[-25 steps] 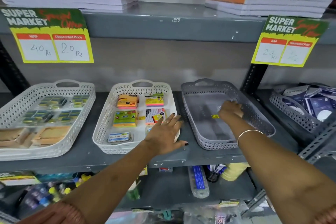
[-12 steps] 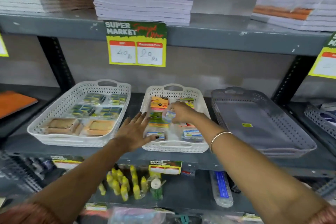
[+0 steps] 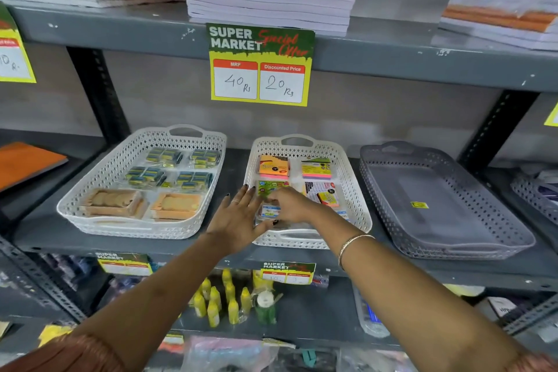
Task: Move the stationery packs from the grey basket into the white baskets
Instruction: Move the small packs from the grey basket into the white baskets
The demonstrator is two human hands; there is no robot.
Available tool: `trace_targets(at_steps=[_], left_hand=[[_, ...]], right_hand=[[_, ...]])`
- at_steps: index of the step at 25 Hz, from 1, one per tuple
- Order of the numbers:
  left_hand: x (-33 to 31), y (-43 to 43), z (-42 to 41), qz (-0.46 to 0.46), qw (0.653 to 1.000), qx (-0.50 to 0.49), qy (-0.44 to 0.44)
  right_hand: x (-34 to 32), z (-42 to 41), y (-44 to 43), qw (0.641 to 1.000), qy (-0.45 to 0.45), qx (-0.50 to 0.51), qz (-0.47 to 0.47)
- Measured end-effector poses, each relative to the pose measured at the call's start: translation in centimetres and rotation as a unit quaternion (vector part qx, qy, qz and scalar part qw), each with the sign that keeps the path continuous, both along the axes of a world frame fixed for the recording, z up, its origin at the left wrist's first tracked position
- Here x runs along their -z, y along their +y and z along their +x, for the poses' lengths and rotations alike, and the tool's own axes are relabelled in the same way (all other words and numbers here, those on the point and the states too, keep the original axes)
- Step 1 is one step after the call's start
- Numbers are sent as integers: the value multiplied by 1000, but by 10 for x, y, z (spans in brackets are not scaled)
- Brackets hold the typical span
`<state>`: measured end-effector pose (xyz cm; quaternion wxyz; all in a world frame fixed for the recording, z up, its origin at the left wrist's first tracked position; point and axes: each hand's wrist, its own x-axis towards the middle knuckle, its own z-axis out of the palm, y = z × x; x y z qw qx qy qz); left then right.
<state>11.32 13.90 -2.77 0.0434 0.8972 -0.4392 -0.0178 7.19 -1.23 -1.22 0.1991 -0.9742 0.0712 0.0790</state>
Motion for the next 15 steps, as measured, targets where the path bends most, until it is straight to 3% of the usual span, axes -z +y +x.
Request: trace_targets(at_steps=[10,15], left_hand=[[-1,0,0,12,1000,5,0],[-17,-17,-1,1,999,37,25]], right_hand=[[-24,-18,-20,995,46,53,64],[-34,-35,-68,990,114,82,-10]])
